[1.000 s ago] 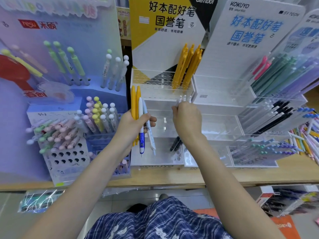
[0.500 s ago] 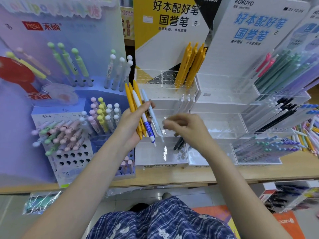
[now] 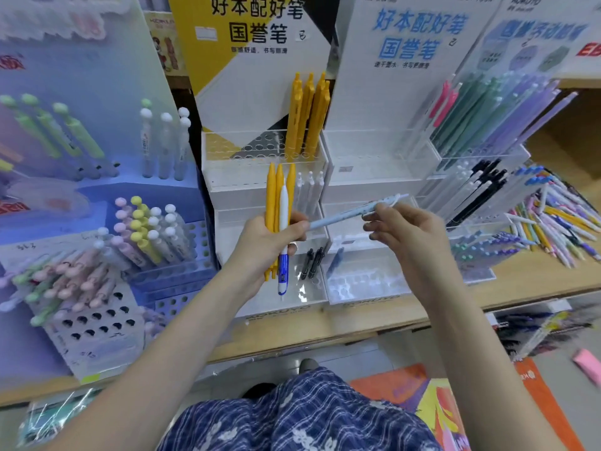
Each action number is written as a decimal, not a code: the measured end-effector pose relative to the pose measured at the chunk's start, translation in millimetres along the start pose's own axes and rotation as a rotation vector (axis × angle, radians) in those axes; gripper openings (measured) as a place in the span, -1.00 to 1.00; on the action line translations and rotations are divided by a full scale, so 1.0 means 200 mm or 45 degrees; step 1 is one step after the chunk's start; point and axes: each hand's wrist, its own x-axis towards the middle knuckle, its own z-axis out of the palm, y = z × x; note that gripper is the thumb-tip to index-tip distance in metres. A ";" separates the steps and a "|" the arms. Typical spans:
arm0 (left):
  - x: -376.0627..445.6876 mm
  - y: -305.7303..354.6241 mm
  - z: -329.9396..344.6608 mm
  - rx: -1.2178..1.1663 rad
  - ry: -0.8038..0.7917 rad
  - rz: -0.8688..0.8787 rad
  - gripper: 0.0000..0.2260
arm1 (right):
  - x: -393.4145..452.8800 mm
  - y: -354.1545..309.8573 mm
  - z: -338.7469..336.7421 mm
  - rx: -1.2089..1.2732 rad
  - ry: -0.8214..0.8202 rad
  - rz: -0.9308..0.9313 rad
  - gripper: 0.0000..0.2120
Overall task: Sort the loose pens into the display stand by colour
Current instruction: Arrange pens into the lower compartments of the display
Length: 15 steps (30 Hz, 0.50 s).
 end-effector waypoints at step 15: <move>0.04 -0.06 0.28 0.185 -0.066 -0.032 -0.86 | 0.11 0.47 -0.59 -1.111 0.444 -0.349 -0.83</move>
